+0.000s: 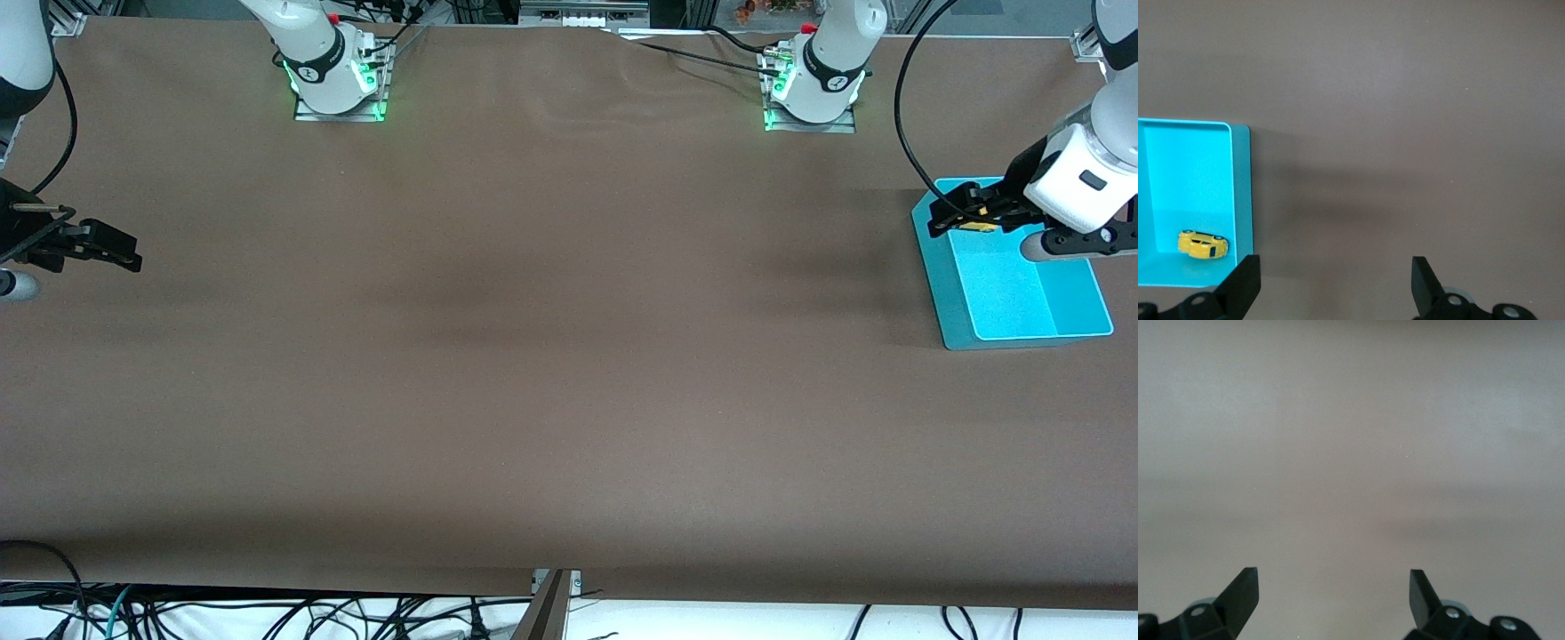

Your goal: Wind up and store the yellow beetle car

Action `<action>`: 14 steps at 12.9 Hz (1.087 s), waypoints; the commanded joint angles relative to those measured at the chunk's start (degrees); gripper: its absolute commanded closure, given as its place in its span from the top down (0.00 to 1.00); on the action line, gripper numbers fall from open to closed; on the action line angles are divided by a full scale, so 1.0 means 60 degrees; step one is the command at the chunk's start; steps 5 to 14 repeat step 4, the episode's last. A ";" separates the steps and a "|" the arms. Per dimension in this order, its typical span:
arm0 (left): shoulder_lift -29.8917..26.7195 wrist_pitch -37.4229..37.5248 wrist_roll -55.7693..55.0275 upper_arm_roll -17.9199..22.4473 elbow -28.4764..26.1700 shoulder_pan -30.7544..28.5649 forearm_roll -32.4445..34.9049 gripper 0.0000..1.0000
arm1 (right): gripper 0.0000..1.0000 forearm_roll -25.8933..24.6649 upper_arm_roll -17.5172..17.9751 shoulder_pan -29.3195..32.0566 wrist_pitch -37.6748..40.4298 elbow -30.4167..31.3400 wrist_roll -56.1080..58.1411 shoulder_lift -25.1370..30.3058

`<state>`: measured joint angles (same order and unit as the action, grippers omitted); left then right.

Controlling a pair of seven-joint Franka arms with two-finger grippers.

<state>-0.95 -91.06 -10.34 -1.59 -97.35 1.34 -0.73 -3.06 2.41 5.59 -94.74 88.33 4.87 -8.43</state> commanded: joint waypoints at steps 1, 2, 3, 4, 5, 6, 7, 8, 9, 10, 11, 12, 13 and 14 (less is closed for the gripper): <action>-0.0017 0.0250 -0.0356 -0.0087 0.0169 0.0041 -0.0098 1.00 | 1.00 0.0100 -0.0035 0.0005 0.0014 -0.0043 0.0067 0.0013; -0.0002 0.0250 -0.0371 -0.0073 0.0170 0.0026 -0.0098 1.00 | 1.00 0.0114 -0.0035 0.0005 0.0014 -0.0043 0.0067 0.0013; 0.0012 0.0250 -0.0429 -0.0072 0.0199 0.0012 -0.0098 1.00 | 1.00 0.0115 -0.0035 0.0005 0.0014 -0.0043 0.0067 0.0013; 0.0027 0.0221 -0.0430 -0.0072 0.0228 -0.0003 -0.0113 1.00 | 1.00 0.0115 -0.0035 0.0005 0.0014 -0.0043 0.0067 0.0013; 0.0027 0.0221 -0.0430 -0.0072 0.0228 -0.0003 -0.0113 1.00 | 1.00 0.0115 -0.0035 0.0005 0.0014 -0.0043 0.0067 0.0013; 0.0027 0.0221 -0.0430 -0.0072 0.0228 -0.0003 -0.0113 1.00 | 1.00 0.0115 -0.0035 0.0005 0.0014 -0.0043 0.0067 0.0013; 0.0027 0.0221 -0.0430 -0.0072 0.0228 -0.0003 -0.0113 1.00 | 1.00 0.0115 -0.0035 0.0005 0.0014 -0.0043 0.0067 0.0013; 0.0027 0.0221 -0.0430 -0.0072 0.0228 -0.0003 -0.0113 1.00 | 1.00 0.0115 -0.0035 0.0005 0.0014 -0.0043 0.0067 0.0013; 0.0027 0.0221 -0.0430 -0.0072 0.0228 -0.0003 -0.0113 1.00 | 1.00 0.0115 -0.0035 0.0005 0.0014 -0.0043 0.0067 0.0013; 0.0027 0.0221 -0.0430 -0.0072 0.0228 -0.0003 -0.0113 1.00 | 1.00 0.0115 -0.0035 0.0005 0.0014 -0.0043 0.0067 0.0013; 0.0027 0.0221 -0.0430 -0.0072 0.0228 -0.0003 -0.0113 1.00 | 1.00 0.0115 -0.0035 0.0005 0.0014 -0.0043 0.0067 0.0013; 0.0027 0.0221 -0.0430 -0.0072 0.0228 -0.0003 -0.0113 1.00 | 1.00 0.0115 -0.0035 0.0005 0.0014 -0.0043 0.0067 0.0013; 0.0027 0.0221 -0.0430 -0.0072 0.0228 -0.0003 -0.0113 1.00 | 1.00 0.0115 -0.0035 0.0005 0.0014 -0.0043 0.0067 0.0013; 0.0027 0.0221 -0.0430 -0.0072 0.0228 -0.0003 -0.0113 1.00 | 1.00 0.0115 -0.0035 0.0005 0.0014 -0.0043 0.0067 0.0013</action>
